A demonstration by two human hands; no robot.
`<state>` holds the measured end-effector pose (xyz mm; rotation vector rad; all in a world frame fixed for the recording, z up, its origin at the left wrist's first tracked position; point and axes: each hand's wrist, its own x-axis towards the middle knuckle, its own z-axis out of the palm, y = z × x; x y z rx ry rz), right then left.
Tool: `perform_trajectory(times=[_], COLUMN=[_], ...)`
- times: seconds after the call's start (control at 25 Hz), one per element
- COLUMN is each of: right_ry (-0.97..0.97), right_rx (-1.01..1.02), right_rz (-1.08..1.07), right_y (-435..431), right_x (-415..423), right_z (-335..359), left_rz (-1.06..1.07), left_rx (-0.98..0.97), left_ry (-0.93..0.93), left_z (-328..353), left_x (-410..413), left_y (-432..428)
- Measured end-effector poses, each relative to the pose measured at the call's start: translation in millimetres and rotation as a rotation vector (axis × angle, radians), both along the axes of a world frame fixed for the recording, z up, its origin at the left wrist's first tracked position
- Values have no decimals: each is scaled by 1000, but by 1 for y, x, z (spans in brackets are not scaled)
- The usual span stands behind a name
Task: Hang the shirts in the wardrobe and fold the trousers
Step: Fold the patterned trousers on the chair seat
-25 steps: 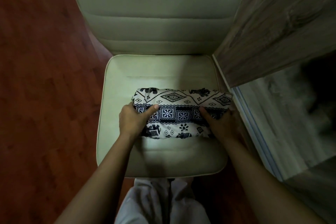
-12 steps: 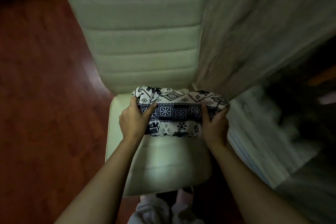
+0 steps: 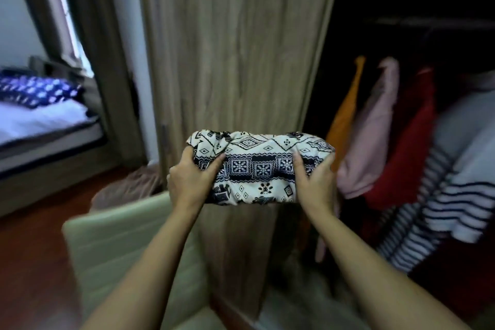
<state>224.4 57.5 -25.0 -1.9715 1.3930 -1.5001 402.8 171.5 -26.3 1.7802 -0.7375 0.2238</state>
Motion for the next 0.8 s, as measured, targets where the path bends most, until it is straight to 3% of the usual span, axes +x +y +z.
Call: perform_trajectory(times=[0.2, 0.32, 0.8], right_ry=[-2, -38, 132], right_rx=[-252, -301, -521], right_rz=[-194, -264, -588], right_y=[-11, -16, -66], right_x=[-74, -126, -296], right_z=[139, 198, 354], left_rz=[-230, -398, -696], left_rx=[-282, -381, -520], left_ry=[-90, -117, -200], left_z=[136, 200, 354], left_x=[-40, -76, -227], left_y=[-46, -76, -189])
